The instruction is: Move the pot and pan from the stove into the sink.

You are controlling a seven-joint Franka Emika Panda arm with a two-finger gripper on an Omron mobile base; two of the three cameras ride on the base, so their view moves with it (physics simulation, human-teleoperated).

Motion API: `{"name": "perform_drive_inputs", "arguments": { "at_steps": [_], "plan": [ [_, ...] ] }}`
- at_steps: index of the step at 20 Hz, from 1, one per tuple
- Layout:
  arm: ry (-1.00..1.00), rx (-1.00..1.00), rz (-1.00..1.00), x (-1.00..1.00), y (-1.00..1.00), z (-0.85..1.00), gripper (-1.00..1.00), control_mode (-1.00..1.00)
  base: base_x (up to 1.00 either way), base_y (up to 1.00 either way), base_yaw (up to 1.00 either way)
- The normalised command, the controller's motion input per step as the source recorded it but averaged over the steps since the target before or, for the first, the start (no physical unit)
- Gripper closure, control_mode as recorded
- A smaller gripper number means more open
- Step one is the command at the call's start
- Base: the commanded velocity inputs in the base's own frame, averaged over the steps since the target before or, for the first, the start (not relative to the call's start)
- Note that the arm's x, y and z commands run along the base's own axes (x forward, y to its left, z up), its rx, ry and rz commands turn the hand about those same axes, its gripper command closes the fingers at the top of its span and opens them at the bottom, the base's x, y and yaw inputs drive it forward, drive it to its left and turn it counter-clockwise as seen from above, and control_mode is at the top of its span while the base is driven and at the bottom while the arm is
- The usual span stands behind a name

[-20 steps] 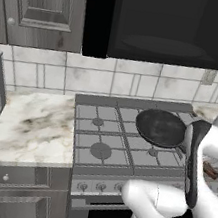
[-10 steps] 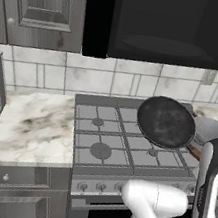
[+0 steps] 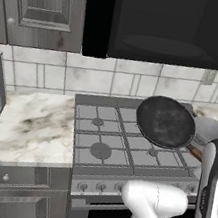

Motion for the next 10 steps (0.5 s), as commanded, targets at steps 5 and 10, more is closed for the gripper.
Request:
{"name": "perform_drive_inputs", "arguments": {
  "at_steps": [5, 10],
  "plan": [
    [0.00, 0.00, 0.00, 0.00, 0.00, 0.00, 1.00, 1.00, -0.60, -0.01, 0.00],
    [0.00, 0.00, 0.00, 0.00, 0.00, 0.00, 1.00, 1.00, -0.43, 0.00, 0.00]
  ]
}}
